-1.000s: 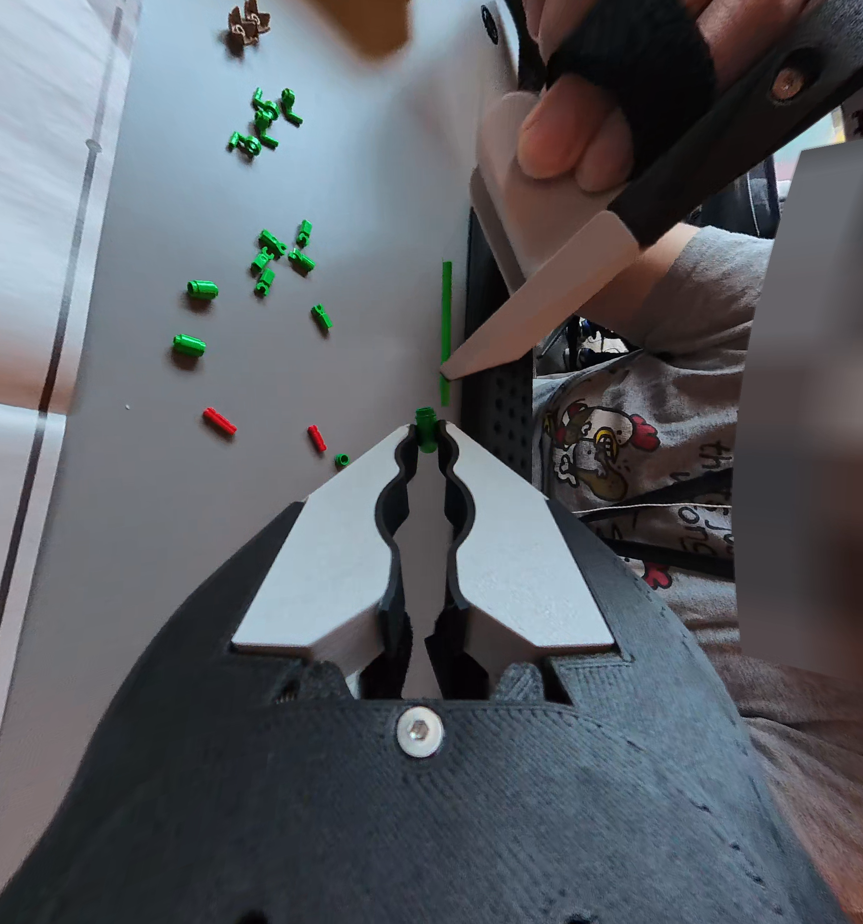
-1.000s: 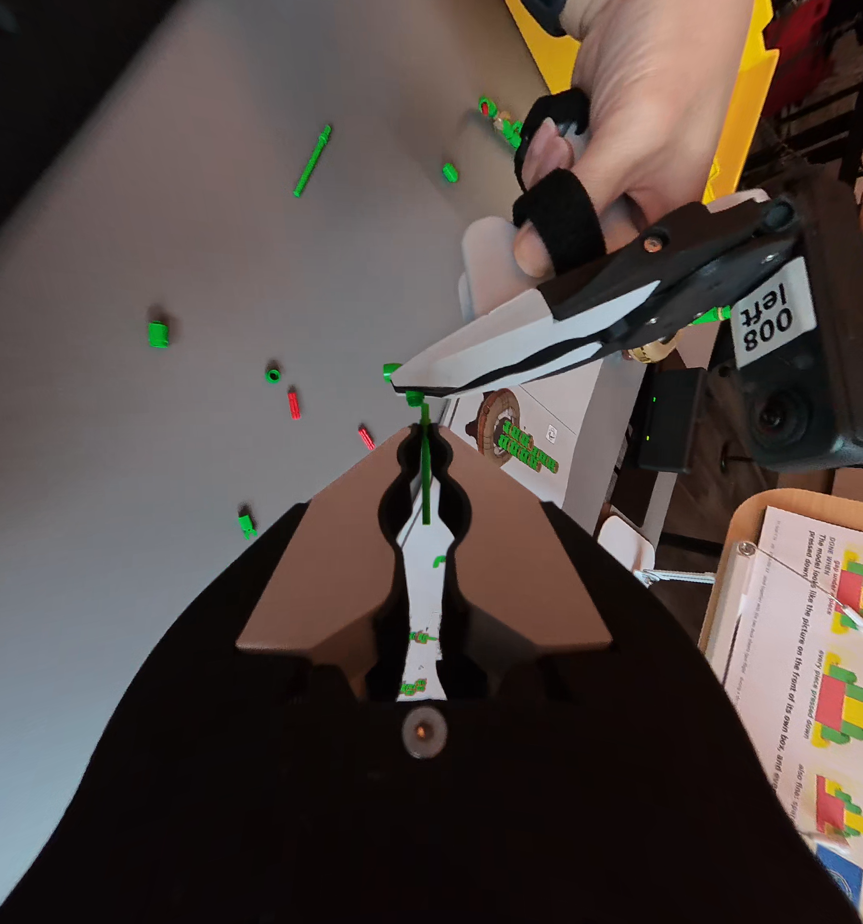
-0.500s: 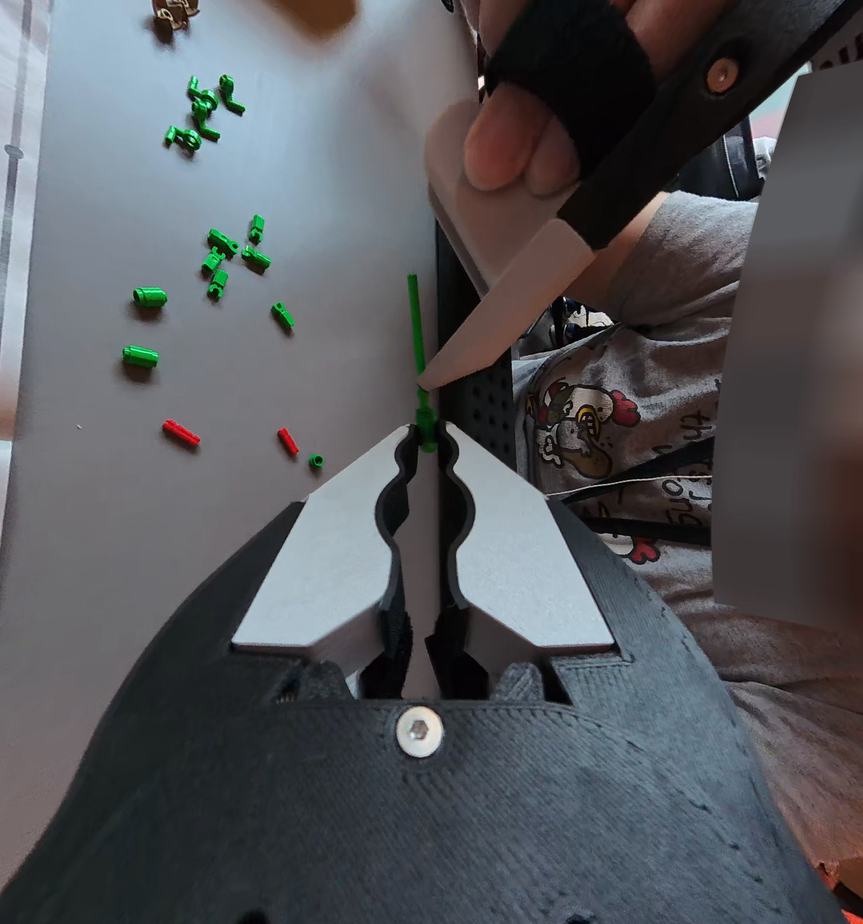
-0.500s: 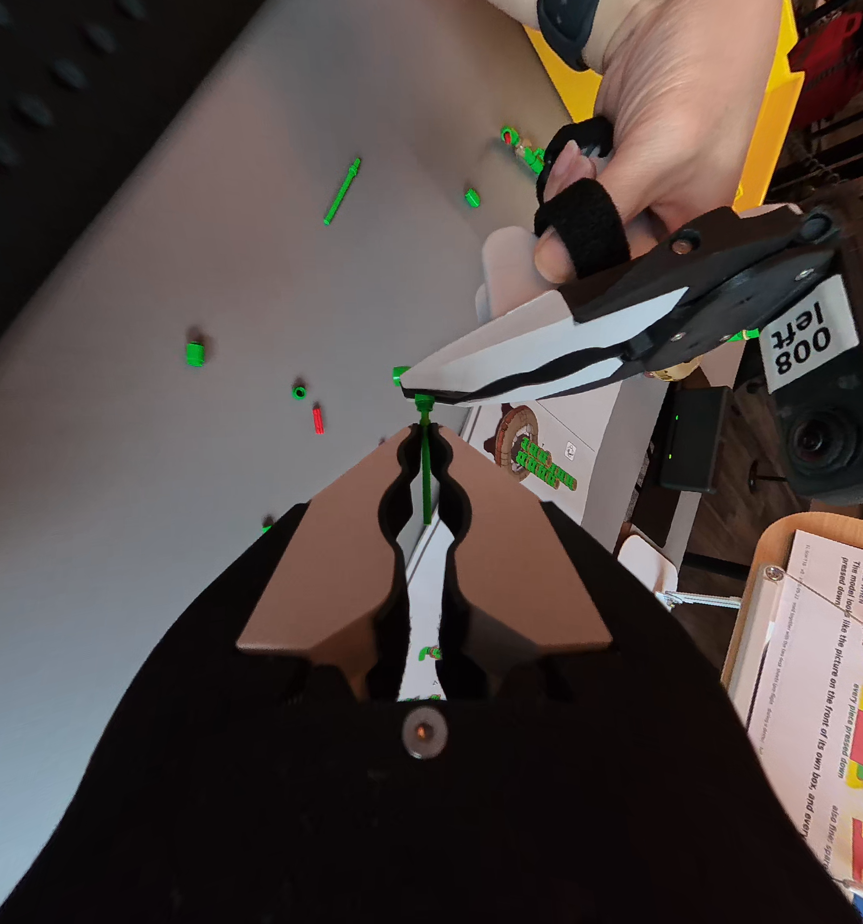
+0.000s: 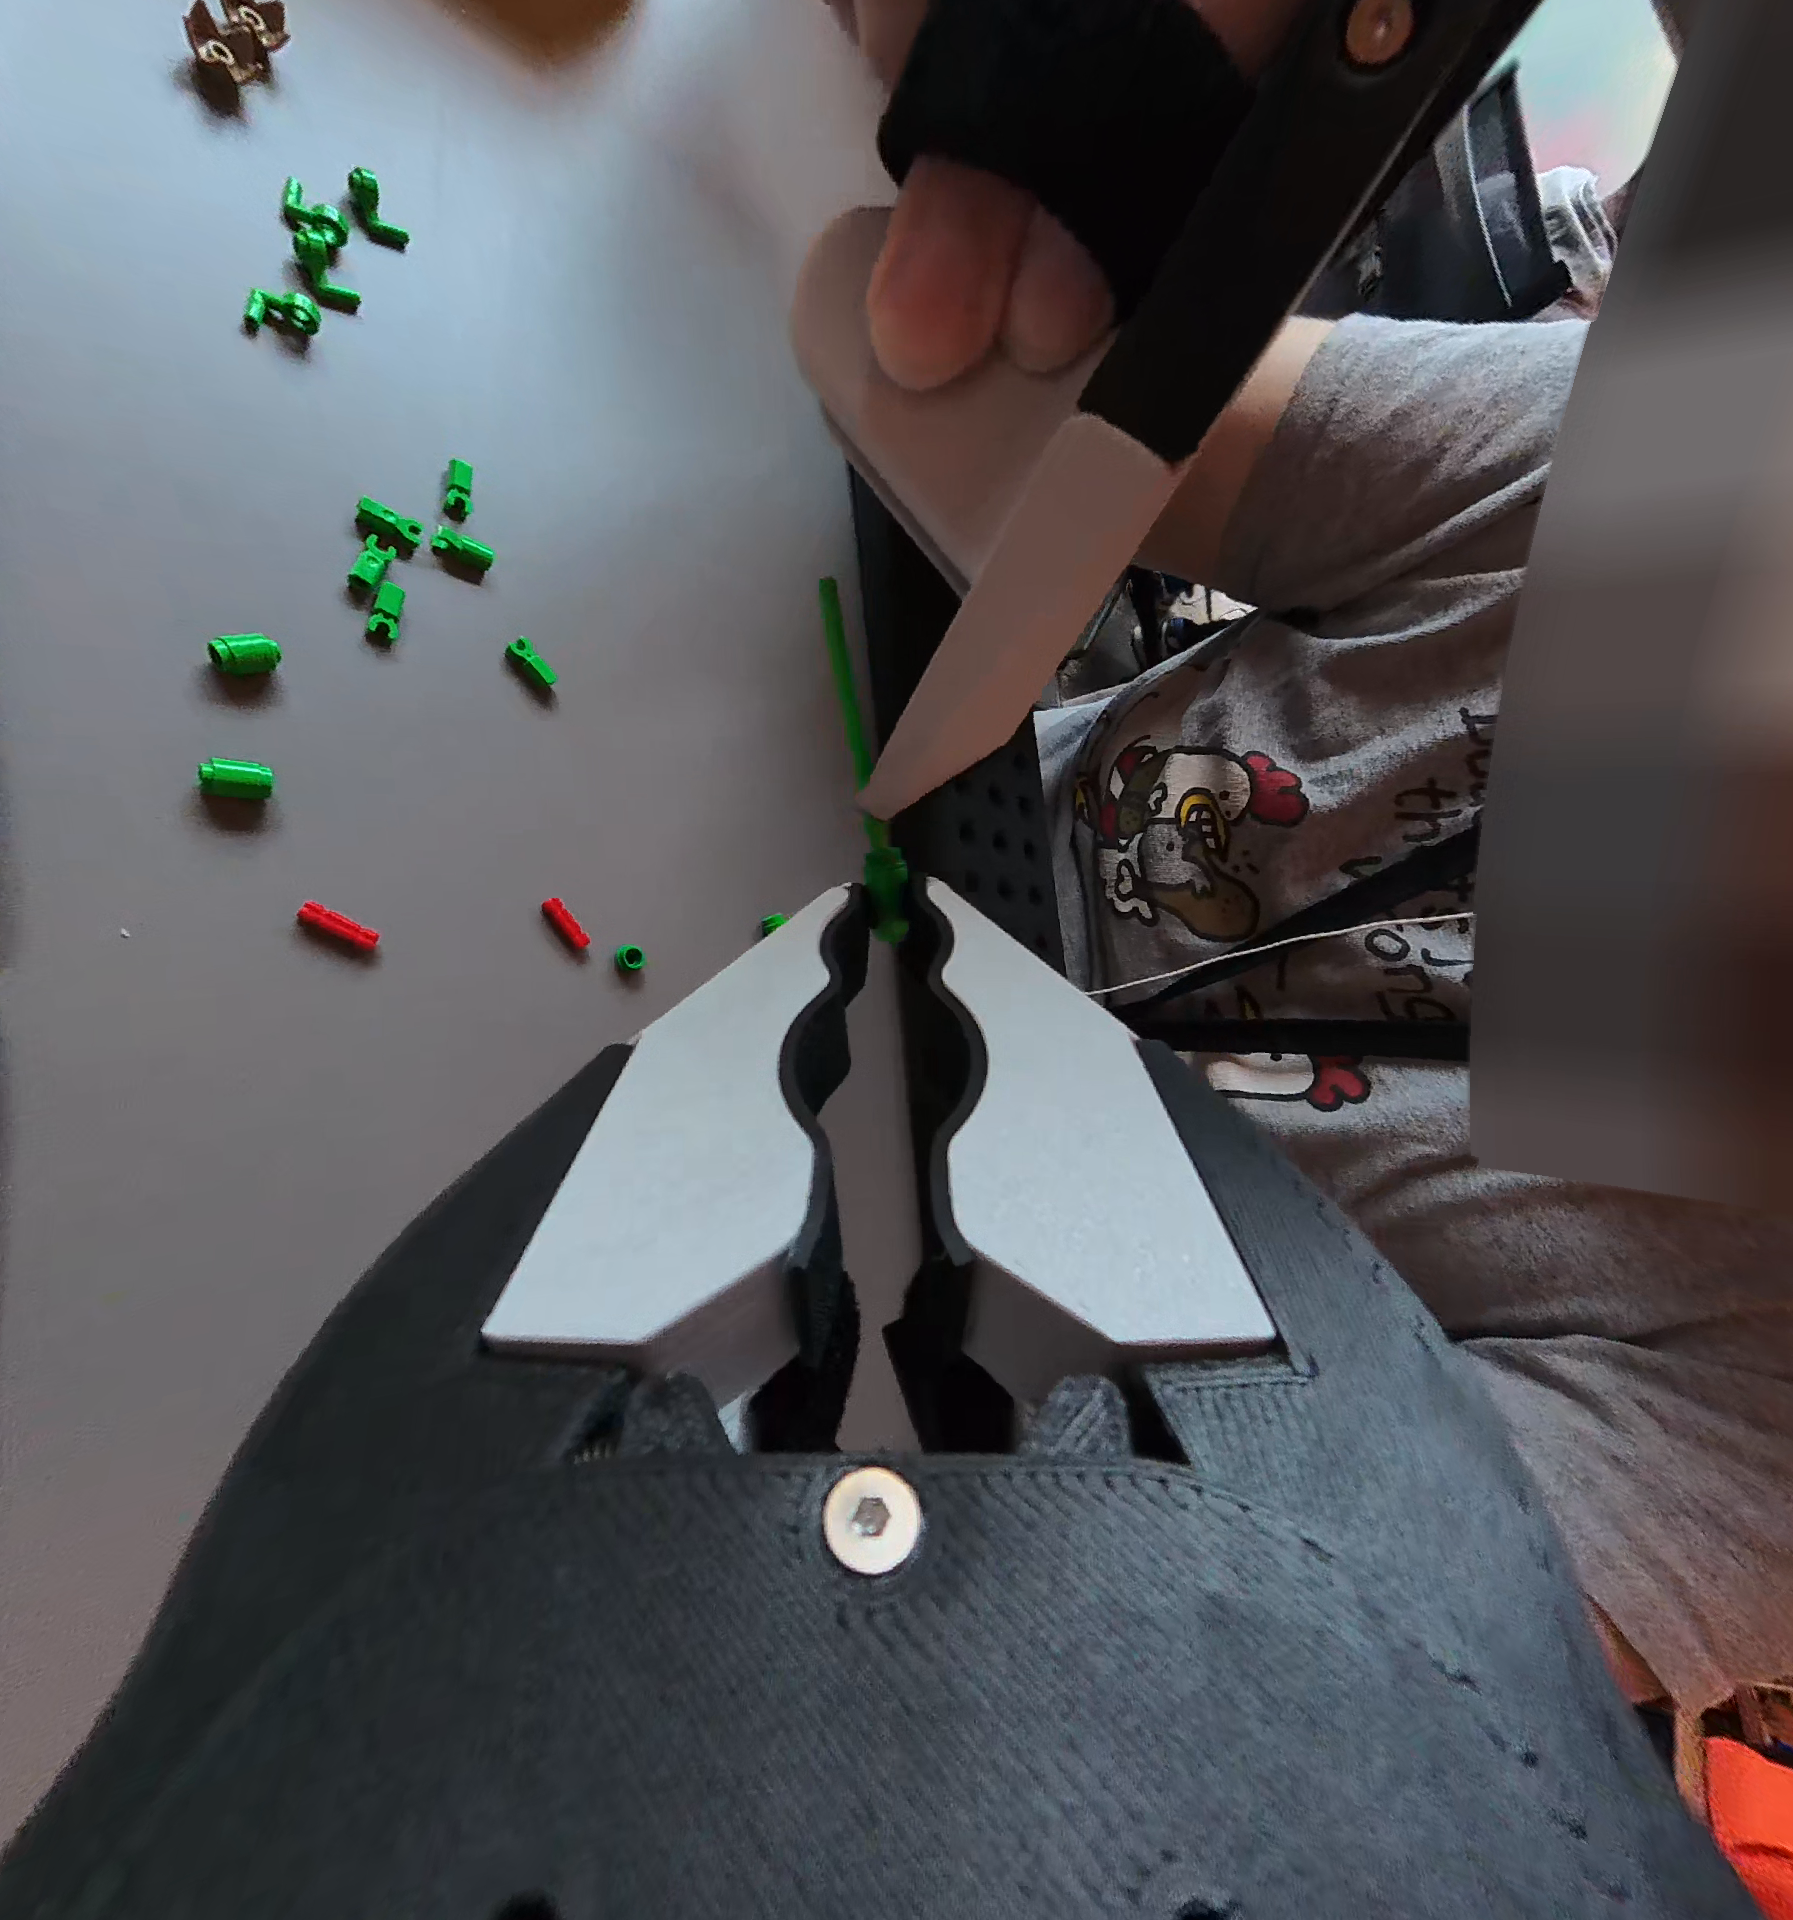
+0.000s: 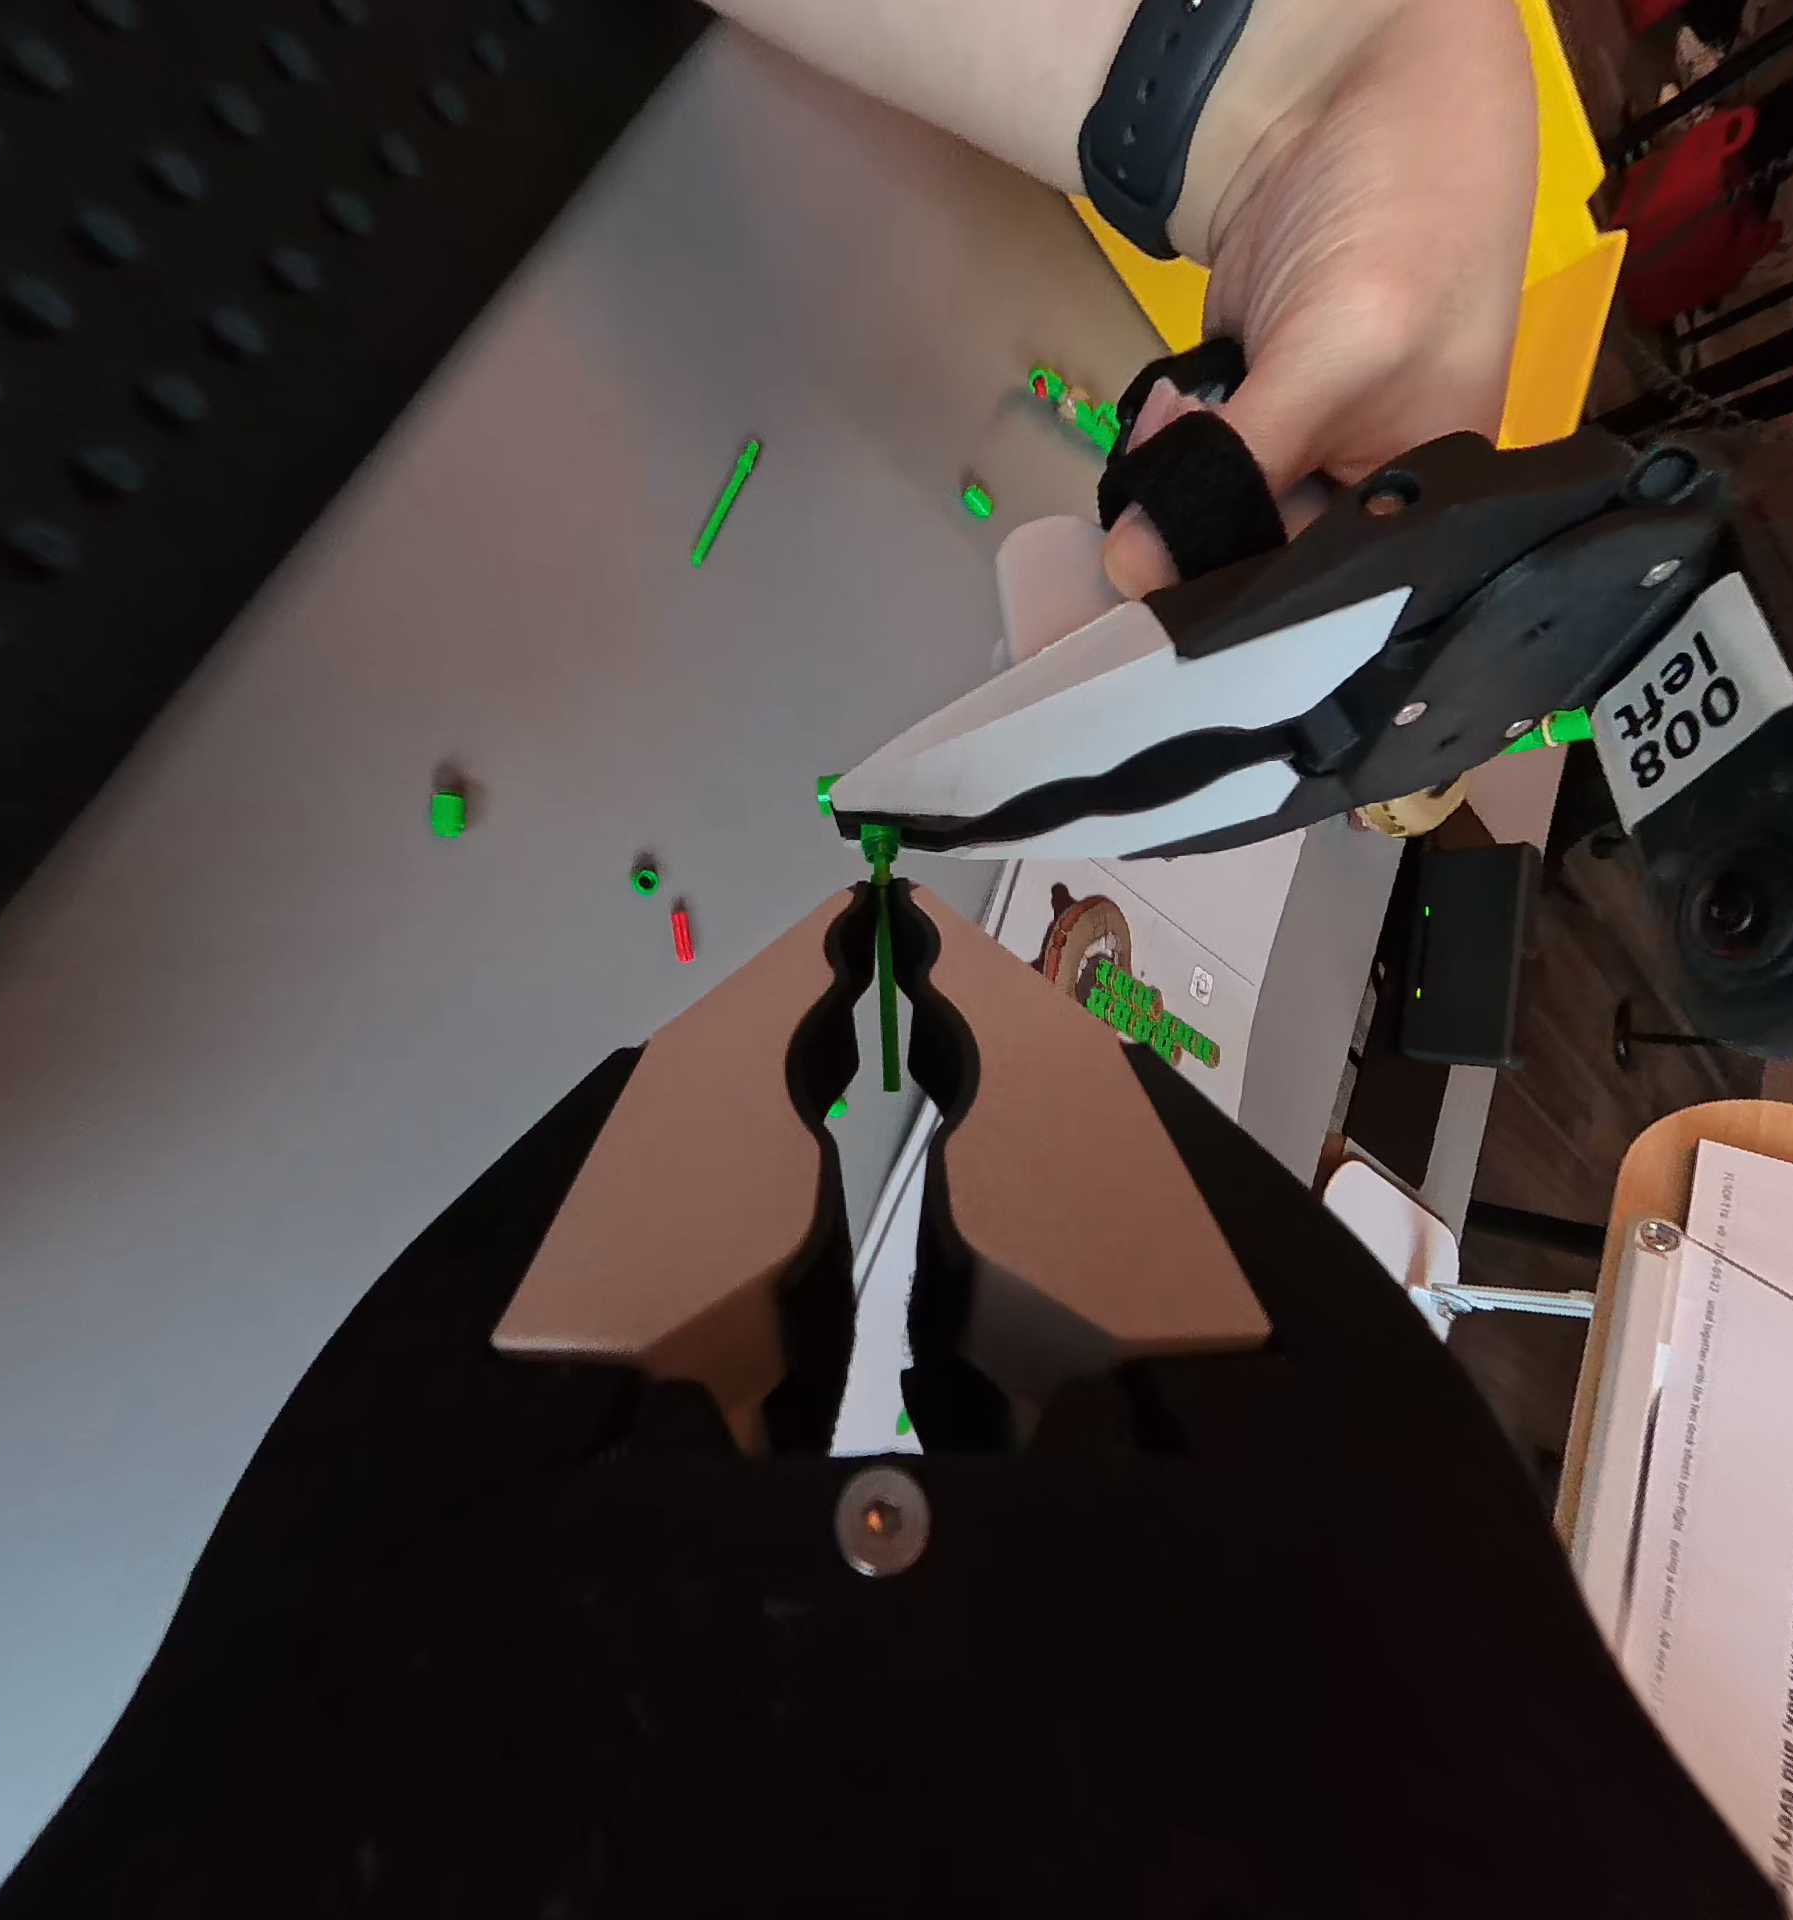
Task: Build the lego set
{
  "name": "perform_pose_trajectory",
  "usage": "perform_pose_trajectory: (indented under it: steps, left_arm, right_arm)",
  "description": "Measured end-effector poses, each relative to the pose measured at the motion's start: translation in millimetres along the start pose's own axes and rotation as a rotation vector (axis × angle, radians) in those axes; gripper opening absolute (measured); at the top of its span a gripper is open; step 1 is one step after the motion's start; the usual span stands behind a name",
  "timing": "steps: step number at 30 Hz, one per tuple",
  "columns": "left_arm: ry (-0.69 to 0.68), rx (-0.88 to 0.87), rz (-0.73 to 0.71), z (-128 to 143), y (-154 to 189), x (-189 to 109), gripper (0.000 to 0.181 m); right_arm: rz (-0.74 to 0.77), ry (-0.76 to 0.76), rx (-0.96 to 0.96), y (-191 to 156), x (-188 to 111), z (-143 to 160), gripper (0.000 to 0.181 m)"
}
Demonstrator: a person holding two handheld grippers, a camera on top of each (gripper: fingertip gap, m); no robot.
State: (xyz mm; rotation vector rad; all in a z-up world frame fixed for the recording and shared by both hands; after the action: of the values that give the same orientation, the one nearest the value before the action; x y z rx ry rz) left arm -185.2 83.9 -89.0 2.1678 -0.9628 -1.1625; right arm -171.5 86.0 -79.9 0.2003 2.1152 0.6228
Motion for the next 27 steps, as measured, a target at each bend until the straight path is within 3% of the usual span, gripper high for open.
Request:
perform_pose_trajectory:
  steps: [27]
  left_arm:
    - [-0.011,-0.054,-0.041,2,-9,-3,0.004]
  right_arm:
    - [-0.018,0.031,0.121,6,11,1,0.000]
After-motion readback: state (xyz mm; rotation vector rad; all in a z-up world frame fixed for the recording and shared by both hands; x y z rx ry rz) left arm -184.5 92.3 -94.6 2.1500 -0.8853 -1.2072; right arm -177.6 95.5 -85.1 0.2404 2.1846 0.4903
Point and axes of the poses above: each gripper's, where its closed fingertips meet, x out along the fingers, z out of its underside, y = z × x across the jaws, the point moved 1 cm from there along -x, back along the fingers, and after that the axes turned 3 degrees about -z, right-handed, at the moved point
